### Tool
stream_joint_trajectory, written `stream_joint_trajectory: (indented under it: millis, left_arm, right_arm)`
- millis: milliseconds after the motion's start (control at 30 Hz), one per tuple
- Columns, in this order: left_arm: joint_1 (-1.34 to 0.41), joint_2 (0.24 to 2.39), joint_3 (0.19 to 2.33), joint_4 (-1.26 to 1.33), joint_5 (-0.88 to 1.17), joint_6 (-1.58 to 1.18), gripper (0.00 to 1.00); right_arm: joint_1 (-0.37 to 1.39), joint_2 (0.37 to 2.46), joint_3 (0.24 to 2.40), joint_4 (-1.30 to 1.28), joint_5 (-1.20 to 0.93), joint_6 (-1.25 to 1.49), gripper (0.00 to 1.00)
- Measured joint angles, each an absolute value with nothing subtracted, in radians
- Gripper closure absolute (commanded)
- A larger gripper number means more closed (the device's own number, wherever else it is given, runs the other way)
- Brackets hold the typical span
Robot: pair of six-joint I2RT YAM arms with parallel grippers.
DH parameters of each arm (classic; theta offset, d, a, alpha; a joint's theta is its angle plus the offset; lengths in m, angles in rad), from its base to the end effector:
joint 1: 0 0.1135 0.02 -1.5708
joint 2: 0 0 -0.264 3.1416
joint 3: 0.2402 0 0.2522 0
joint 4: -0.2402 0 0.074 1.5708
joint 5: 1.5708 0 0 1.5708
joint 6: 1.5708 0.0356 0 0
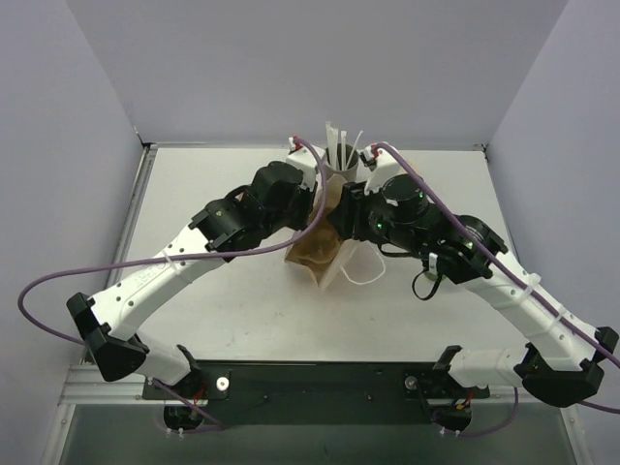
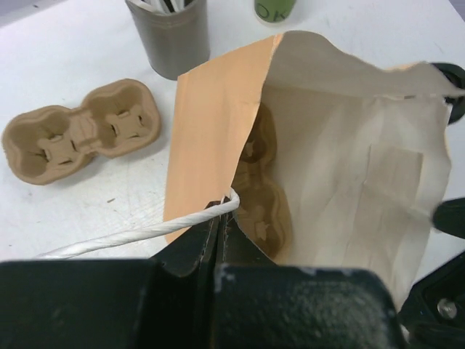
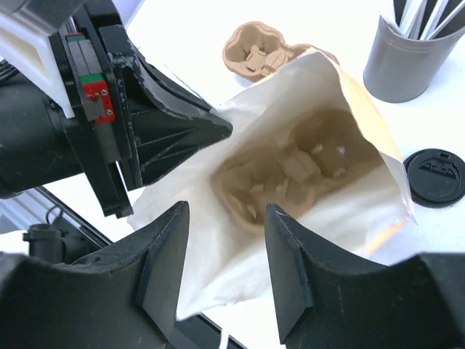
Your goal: Pack the takeout coffee
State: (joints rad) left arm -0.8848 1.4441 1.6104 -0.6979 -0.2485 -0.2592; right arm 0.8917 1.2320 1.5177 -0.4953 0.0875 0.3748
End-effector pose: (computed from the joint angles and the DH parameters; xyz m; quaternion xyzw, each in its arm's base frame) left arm 0.2043 -0.2357 0.4201 0.2065 0.8385 -0.1763 0.4725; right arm 0.1641 0.1984 0.4663 -0.1718 0.7577 0.3446 0.5269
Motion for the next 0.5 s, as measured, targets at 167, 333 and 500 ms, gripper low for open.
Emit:
stream_joint_trajectory:
  millis: [167,333,500]
  left_arm:
    - [-0.917,1.425,1.588,-0.642,-0.374,-0.245,1.00]
    - [-0.958,1.376,1.488,-0.546,-0.453,-0.213,1.00]
    - [-1.014,1.336,1.382,-0.453,-0.514,-0.180,1.00]
  right_arm:
    - [0.892,1.150,1.479,-0.495,0.147,0.435,0.57]
    - [0.892,1.089,1.391,-0.493,0.192,0.493,0.58]
    - [0.892,1.095,1.295,-0.506,0.223,0.545,0.57]
